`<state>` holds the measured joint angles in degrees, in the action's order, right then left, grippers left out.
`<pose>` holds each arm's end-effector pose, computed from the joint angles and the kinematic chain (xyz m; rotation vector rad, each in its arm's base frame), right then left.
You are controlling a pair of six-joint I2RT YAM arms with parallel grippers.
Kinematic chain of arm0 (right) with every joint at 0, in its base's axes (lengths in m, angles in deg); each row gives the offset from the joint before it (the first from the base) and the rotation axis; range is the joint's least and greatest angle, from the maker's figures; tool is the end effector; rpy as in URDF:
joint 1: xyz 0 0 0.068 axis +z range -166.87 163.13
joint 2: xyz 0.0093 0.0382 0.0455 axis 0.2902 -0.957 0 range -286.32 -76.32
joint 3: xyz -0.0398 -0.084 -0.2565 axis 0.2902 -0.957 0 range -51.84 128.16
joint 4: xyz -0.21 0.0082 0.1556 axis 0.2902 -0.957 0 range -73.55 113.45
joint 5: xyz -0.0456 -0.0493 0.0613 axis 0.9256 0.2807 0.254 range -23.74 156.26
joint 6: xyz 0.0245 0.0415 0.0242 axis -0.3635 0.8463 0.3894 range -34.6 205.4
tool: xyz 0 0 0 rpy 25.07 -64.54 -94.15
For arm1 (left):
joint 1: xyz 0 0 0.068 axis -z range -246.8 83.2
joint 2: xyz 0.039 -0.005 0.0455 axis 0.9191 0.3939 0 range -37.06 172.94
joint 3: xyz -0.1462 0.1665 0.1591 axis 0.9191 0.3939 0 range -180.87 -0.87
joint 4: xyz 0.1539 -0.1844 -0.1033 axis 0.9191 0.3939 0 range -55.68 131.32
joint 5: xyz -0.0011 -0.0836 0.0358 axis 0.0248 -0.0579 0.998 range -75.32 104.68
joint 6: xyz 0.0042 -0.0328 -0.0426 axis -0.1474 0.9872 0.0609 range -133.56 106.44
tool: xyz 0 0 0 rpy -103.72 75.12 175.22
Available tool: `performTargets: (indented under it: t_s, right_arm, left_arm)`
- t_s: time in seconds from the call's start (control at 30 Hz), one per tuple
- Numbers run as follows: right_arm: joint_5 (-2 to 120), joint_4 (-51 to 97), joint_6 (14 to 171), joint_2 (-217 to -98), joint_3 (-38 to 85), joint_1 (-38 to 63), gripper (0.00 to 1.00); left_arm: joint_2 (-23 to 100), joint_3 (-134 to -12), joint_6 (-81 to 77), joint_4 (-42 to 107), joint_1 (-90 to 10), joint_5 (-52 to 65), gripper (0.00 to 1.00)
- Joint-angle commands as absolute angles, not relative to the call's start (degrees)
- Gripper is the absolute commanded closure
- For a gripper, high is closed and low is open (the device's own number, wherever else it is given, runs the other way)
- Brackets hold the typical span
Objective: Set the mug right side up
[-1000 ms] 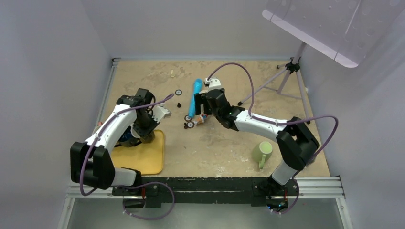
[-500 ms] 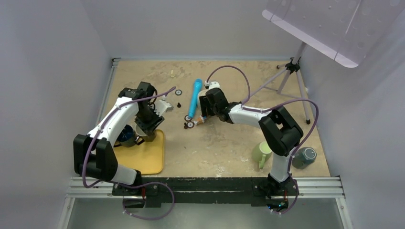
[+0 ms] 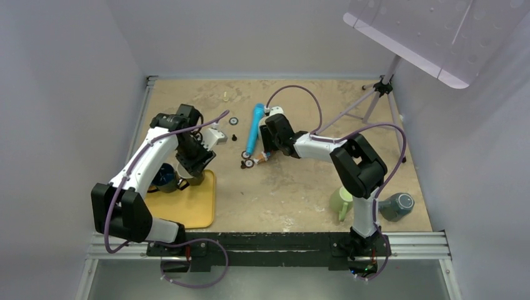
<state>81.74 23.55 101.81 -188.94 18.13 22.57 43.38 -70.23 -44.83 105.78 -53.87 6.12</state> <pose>0.3323 0.2608 0.1620 -0.3223 2.2654 0.1959 0.2350 -0.0595 0.2773 1.1360 2.7588 -0.1893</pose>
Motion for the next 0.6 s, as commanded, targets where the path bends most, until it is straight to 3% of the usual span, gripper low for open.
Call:
performTargets:
  t_s: [0.0, 0.17, 0.33, 0.4, 0.57]
  right_arm:
    - [82.66, 23.54, 100.55, -187.99, 20.09, 22.27, 0.4]
    - [82.87, 23.54, 100.37, -187.98, 19.93, 22.32, 0.44]
    - [82.95, 22.16, 100.0, -190.25, 21.52, 22.13, 0.8]
    - [83.0, 21.61, 99.91, -190.34, 21.98, 22.07, 1.0]
    - [84.18, 22.67, 98.94, -183.81, 20.48, 22.1, 1.0]
  left_arm:
    - [41.51, -68.5, -47.21, 107.14, -53.53, 0.64, 0.44]
    - [41.79, -66.47, -46.74, 104.31, -53.27, 0.9, 0.42]
    - [39.52, -68.03, -45.64, 104.76, -53.27, 0.47, 0.42]
    - [37.46, -69.23, -45.3, 105.46, -53.27, 0.8, 0.41]
    - [32.17, -73.2, -44.11, 107.88, -53.35, 0.95, 0.38]
